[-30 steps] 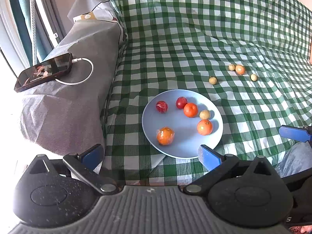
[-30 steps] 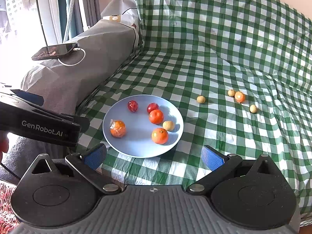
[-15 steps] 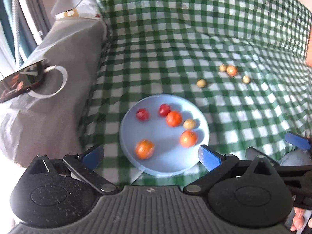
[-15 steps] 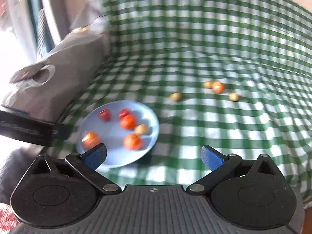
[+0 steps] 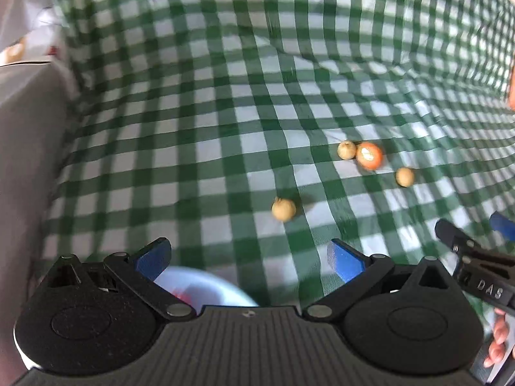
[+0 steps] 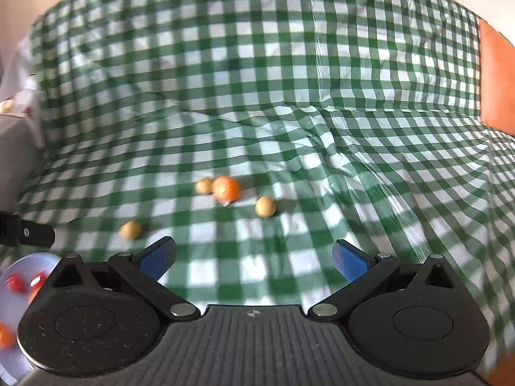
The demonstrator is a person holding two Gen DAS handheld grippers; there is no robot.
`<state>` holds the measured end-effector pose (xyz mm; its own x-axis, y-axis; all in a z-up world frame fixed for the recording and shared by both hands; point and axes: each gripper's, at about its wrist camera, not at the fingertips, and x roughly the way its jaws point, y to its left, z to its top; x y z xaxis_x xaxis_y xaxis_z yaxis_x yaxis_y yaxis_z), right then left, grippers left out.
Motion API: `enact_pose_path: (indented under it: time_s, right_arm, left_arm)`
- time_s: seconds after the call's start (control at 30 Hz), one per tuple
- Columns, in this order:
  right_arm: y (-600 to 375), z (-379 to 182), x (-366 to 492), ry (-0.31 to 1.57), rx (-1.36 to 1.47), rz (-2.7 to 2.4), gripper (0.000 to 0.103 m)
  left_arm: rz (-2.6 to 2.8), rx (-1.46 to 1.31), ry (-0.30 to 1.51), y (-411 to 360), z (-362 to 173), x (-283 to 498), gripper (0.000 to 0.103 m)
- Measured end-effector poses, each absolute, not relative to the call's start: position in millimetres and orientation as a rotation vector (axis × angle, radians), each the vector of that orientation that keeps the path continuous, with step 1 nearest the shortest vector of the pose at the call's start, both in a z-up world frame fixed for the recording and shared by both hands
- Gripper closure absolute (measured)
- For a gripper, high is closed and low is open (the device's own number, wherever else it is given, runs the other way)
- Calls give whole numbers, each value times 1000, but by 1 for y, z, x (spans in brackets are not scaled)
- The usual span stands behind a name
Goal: Organize fruits
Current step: 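Grasp a small yellow fruit with the left tool while the right tool grasps another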
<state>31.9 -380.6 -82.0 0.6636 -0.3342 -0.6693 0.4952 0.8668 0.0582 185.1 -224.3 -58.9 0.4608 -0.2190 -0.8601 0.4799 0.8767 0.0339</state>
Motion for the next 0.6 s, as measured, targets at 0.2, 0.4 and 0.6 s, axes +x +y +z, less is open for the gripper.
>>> enact_pose_path:
  time_s: [0.2,0.4,0.6]
  right_arm:
    - [-422,-137,93,768,248,-506,1]
    - [-439,-176,128,818,242,-519,1]
    - [-438,-176,124,771,257,-508,6]
  left_arm:
    - [-426,361,1051,-272,-112,225,0]
    - [-398,426,1100,-293,-150,244,0]
    - [-415,339,1110,-288,-151,251,14]
